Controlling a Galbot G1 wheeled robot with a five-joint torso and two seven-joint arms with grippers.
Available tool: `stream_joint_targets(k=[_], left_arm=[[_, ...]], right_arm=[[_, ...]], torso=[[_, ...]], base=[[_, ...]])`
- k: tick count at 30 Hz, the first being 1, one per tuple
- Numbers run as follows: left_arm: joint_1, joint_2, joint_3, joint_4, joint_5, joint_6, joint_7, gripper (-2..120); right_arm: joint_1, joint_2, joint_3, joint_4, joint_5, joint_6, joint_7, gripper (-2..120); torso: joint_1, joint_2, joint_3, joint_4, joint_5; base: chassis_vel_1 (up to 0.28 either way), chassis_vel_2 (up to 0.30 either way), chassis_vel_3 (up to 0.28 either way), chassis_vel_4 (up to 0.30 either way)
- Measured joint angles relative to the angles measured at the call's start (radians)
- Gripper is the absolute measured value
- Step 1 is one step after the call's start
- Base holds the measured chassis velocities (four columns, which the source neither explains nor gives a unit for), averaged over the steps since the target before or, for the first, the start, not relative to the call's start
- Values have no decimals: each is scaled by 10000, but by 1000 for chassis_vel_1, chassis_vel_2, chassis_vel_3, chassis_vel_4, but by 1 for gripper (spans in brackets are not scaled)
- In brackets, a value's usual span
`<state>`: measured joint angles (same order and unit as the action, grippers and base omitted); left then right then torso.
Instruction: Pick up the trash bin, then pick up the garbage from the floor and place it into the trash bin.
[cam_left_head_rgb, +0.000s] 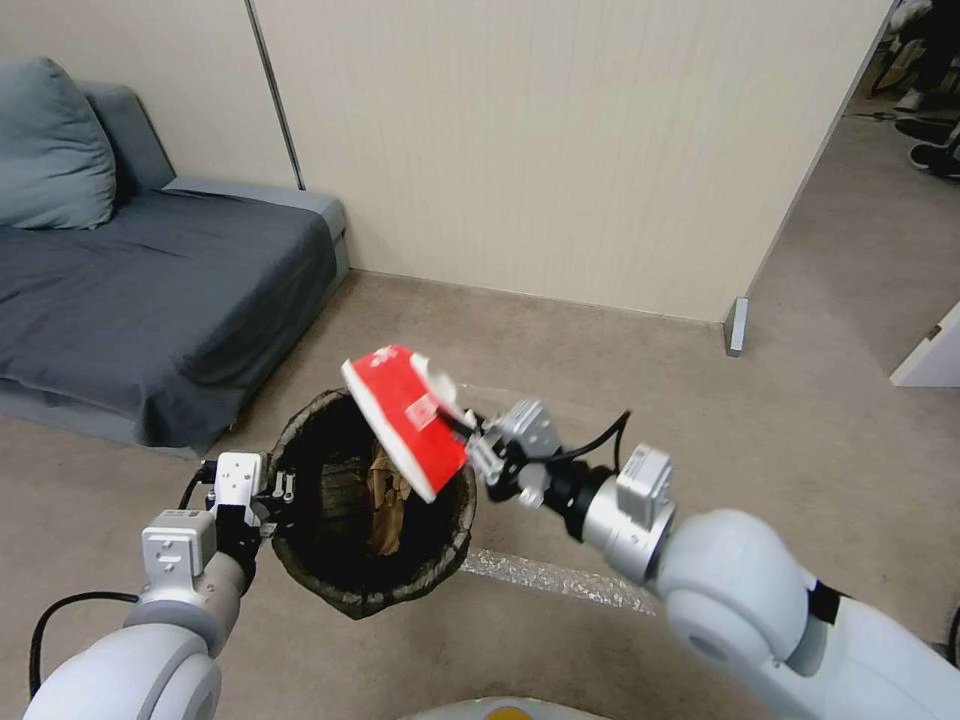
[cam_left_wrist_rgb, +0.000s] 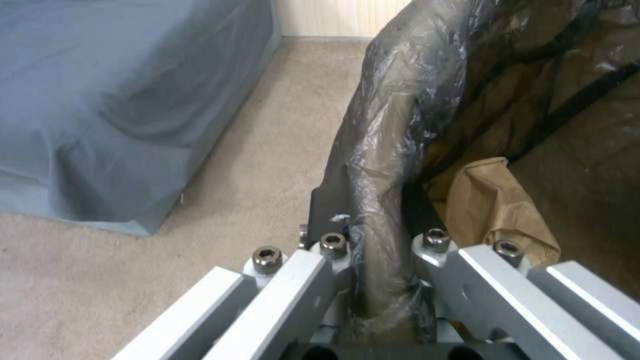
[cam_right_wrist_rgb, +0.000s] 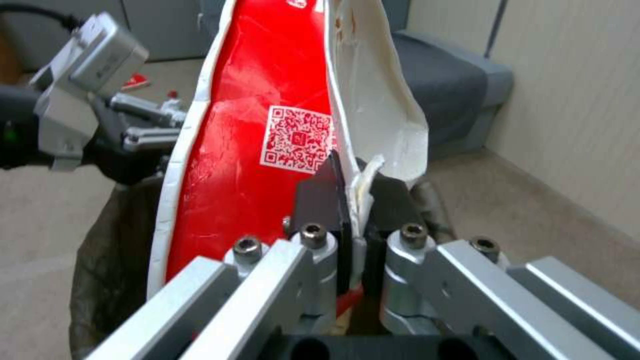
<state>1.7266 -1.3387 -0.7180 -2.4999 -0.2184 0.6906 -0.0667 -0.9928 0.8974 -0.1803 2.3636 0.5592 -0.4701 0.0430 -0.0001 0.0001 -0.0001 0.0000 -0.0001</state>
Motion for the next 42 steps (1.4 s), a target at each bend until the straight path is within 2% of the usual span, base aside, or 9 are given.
stream_joint_targets(k=[11,14,27,29,33,34,36,37,42], left_arm=[[-2,-10,23,0,-1,17,71,1],[10,-10,16,0,-3,21,83,1],[-35,-76,8,0,-25,28,120,1],[-40,-79,9,0,-25,27,121,1],[-60,-82,7,0,-25,28,124,1],[-61,-87,7,0,-26,28,126,1],[-60,-93,6,0,-25,28,128,1],[-56,-102,5,0,-22,28,128,1],[-54,-110,-49,0,-22,28,132,1]], right_arm=[[405,447,-1161,-628,-425,-200,99,1],[424,516,-1389,-742,-461,-259,279,7],[528,786,-1613,-944,-469,-455,805,59],[524,778,-1560,-907,-464,-458,807,63],[458,706,-1260,-692,-368,-460,810,75],[368,633,-991,-530,-302,-459,807,82],[280,583,-805,-424,-270,-450,795,84],[129,517,-512,-257,-235,-418,777,92],[-884,228,662,401,-331,222,952,100]], torso=[[0,0,0,1,0],[0,0,1,0,0],[1,0,1,0,1],[0,0,1,0,1],[0,0,1,0,1],[0,0,1,0,2],[0,0,1,1,2],[1,0,1,1,1],[0,0,1,-2,2]], base=[[0,0,0,0],[0,0,0,0],[0,0,0,0],[0,0,0,0],[0,0,0,0],[0,0,0,0],[0,0,0,0],[0,0,0,0],[0,0,0,0]])
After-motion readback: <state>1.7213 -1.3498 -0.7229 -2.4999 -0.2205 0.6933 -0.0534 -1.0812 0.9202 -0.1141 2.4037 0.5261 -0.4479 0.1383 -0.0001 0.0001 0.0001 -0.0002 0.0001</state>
